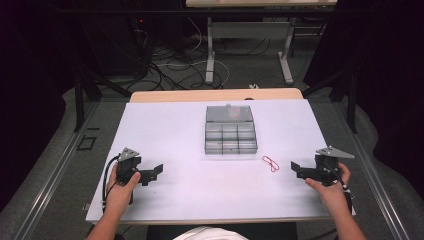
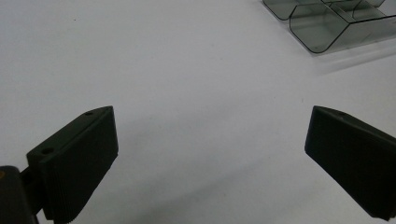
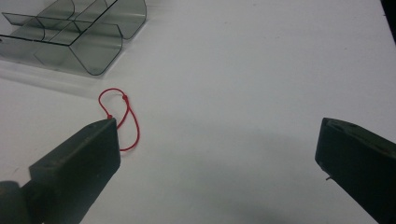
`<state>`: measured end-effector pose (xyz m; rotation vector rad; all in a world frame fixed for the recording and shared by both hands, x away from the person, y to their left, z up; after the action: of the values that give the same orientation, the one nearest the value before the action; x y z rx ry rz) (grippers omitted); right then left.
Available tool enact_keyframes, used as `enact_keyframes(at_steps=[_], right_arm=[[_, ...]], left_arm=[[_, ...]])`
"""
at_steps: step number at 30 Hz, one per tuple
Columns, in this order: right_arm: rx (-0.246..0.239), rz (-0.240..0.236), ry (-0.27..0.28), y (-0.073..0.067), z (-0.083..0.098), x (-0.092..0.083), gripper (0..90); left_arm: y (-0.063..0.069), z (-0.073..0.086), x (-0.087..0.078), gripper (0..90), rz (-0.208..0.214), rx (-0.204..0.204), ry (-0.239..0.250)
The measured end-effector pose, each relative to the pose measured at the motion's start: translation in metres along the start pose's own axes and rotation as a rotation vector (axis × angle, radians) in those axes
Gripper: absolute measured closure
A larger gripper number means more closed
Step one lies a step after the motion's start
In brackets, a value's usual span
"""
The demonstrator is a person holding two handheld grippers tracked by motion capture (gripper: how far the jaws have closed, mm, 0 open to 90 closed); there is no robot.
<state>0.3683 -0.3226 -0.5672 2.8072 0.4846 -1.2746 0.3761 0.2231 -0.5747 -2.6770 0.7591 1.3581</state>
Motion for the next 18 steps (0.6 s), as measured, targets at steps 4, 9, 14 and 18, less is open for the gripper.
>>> enact_keyframes(at_steps=[4,9,14,18], right_arm=[[-0.014,-0.009,-0.006,-0.0043,-0.0009,0.0029,0.0],[-0.028,0.003,-0.006,-0.0052,-0.0016,0.0019,0.0],[-0.026,0.0,0.006,-0.0055,-0.0023,0.0006,0.0],[-0.03,0.002,0.008,-0.0058,-0.0047,-0.0019,0.0]], left_arm=[[0.0001,0.0017,-0.0027,3.2,0.01,0.0,-0.016],[0.0006,0.0014,-0.0022,3.3,0.001,-0.001,0.0],[0.0021,0.0026,-0.0034,3.5,0.001,-0.002,-0.001],[0.003,0.0029,-0.0038,3.6,-0.005,0.002,0.005]])
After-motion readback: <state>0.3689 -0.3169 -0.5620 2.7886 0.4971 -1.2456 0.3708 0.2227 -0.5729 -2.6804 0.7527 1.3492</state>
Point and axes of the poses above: each handheld gripper's, and its own axes: x roughly forward along the jaws, z roughly out of its underside, y roughly to its right, the point moved 5 cm from there along x, roughly forward along the jaws, and after that the axes turned 13 degrees about -y, right-handed, at the moved point
